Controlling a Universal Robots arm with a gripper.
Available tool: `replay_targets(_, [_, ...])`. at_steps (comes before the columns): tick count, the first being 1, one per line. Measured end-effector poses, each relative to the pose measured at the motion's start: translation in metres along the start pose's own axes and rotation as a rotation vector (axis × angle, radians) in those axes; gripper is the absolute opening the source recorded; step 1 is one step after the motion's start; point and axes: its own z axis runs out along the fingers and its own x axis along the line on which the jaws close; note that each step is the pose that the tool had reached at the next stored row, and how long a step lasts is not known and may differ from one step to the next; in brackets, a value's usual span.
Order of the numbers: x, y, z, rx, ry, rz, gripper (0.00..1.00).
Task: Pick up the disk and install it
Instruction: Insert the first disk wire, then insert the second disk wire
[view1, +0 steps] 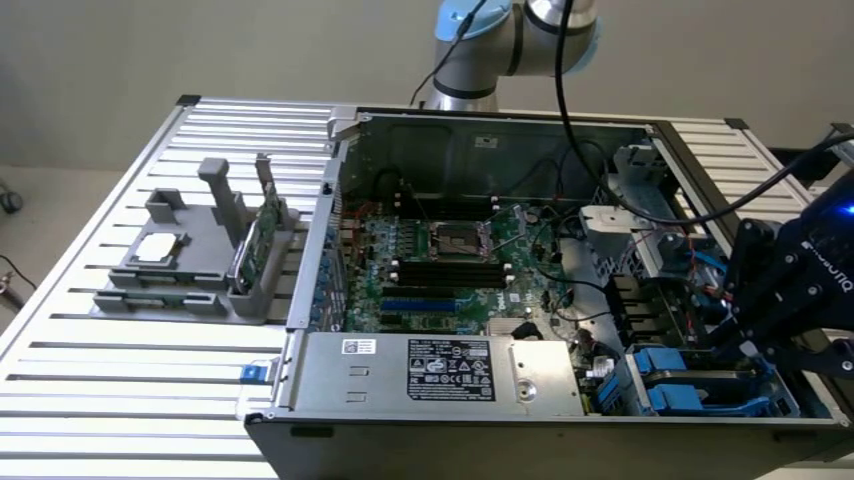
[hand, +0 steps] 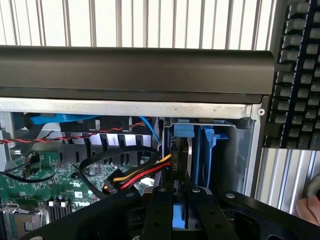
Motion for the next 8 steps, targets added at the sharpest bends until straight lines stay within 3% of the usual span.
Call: replay_targets(8, [0.0013, 0.0002, 0.0007, 0.0001, -0.0071, 0.001, 0.17])
